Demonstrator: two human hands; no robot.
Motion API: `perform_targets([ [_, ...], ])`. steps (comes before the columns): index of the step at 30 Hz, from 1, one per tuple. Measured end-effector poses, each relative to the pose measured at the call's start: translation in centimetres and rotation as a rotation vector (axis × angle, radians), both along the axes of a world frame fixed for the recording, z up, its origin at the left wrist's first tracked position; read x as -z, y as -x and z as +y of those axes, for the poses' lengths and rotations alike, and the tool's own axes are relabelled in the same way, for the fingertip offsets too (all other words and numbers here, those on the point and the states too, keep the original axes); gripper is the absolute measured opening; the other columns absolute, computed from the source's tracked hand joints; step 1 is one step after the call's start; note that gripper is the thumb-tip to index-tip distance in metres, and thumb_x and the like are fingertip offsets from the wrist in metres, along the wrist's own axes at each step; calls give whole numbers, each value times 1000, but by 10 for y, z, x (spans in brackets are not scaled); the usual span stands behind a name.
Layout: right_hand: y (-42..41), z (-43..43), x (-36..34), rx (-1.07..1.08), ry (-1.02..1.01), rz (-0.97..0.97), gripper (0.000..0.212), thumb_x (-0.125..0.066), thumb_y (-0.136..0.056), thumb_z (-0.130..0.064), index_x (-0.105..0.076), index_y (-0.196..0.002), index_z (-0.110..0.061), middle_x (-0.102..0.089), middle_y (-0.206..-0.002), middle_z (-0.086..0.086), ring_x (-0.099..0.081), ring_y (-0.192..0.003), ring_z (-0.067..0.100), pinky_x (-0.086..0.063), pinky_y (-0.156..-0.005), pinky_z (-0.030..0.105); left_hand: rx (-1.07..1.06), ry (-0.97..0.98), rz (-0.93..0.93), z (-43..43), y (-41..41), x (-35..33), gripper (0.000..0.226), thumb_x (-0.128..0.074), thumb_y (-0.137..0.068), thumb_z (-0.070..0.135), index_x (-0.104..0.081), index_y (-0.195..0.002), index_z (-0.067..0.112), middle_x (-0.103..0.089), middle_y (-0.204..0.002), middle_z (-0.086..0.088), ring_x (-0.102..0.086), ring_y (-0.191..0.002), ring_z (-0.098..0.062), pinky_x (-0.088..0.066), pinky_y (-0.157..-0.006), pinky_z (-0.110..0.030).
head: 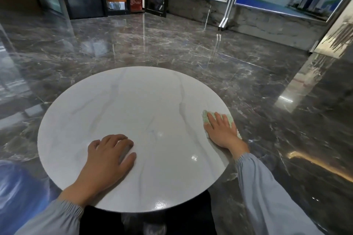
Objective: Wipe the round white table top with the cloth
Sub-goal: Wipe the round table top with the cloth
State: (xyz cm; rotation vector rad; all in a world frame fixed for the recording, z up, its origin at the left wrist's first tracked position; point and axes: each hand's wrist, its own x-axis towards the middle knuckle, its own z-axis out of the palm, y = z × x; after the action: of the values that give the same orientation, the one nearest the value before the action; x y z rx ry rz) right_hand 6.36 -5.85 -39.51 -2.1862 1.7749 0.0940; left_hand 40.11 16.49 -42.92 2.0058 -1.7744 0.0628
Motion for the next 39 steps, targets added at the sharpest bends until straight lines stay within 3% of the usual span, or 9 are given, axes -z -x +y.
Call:
perform_targets([
  [7,-11,87,9,-110,46,1,60,-12,-107,-55,9,-162,-43,18,-171,-10,22,-156,18,13,-125,51,-23,24,50,6,4,2,38,-48,-89,60,-69,-114,40,-64,-127,16,-58,-125,-16,-35,-106,-52],
  [18,-60,202,8,-439,90,-39,58,-12,-108,-56,11,-161,-47,28,-166,-19,40,-147,8,23,-121,47,-20,20,45,8,5,1,39,-48,-89,56,-69,-117,40,-63,-128,17,-54,-126,-14,-32,-107,-48],
  [24,-43,179,5,-482,91,-34,58,-17,-106,-61,3,-160,-53,18,-167,-26,28,-151,2,18,-124,39,-8,-26,39,10,3,-2,43,-45,-91,58,-67,-123,39,-61,-134,17,-52,-131,-13,-30,-112,-48],
  [29,-13,121,2,-293,70,7,57,-18,-107,-57,0,-161,-52,11,-170,-22,20,-155,4,11,-125,40,-13,-26,42,11,3,-2,44,-46,-90,59,-68,-123,39,-62,-134,16,-54,-131,-15,-31,-112,-49],
  [32,-14,128,6,-274,83,8,57,-16,-108,-54,3,-161,-49,14,-170,-20,23,-154,7,14,-125,43,-12,-27,41,10,4,-1,43,-46,-90,58,-68,-122,39,-62,-134,16,-53,-132,-14,-30,-112,-48],
  [36,-44,187,9,-422,124,7,60,-2,-101,-60,11,-160,-49,23,-167,-19,30,-153,13,19,-123,46,-14,-27,50,9,4,-1,42,-45,-91,58,-68,-122,39,-62,-134,16,-52,-131,-14,-30,-112,-49],
  [39,-79,240,19,-592,185,-61,59,-15,-106,-54,-4,-163,-44,10,-171,-12,19,-157,22,16,-122,50,-5,-31,55,9,3,-1,41,-44,-92,56,-67,-123,40,-62,-135,16,-52,-132,-15,-30,-112,-50],
])
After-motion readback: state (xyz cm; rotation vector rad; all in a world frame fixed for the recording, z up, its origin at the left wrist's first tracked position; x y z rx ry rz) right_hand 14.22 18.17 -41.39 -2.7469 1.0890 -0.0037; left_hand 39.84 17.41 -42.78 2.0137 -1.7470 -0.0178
